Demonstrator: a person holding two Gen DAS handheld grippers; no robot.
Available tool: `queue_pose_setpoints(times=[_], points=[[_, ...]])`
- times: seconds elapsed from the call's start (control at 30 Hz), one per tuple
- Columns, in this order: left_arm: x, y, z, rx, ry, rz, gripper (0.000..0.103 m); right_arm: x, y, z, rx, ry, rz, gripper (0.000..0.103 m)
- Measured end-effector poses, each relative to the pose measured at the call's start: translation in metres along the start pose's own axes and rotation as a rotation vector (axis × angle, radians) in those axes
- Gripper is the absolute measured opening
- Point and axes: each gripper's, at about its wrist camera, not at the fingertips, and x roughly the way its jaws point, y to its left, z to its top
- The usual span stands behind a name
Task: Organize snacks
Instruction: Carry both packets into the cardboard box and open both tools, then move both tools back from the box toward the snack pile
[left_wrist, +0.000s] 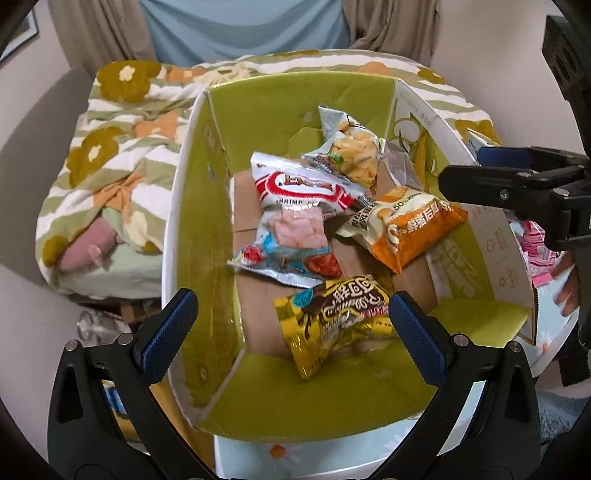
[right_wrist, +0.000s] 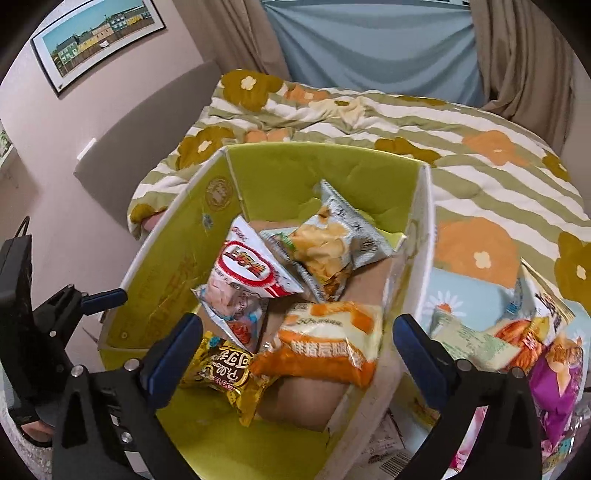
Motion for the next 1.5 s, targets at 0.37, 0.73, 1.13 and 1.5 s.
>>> queue_pose_setpoints(times=[0.37, 0.73, 1.13, 1.5], points=[[-0.027, -0.011, 0.003, 0.011, -0.061, -0.021, 0.103, -0.032, 0.004, -0.007, -0.005, -0.04, -0.02, 0.103], [-0.059, -0.046, 0.013, 0.098, -0.12, -0.11, 0.103, -0.099, 0.003, -0.03, 0.058, -0.14, -0.105, 0.103], [-0.08, -0.137, 0.027, 0.191, -0.183, -0.176, 0.103, -0.187, -0.062, -0.083, 0.151, -0.222, -0.299, 0.103], [-0.059, -0.276, 0.03, 0.147, -0.128, -0.207, 0.103, -0.246, -0.177, -0.14, 0.167, -0.202, -0.356, 0.103]])
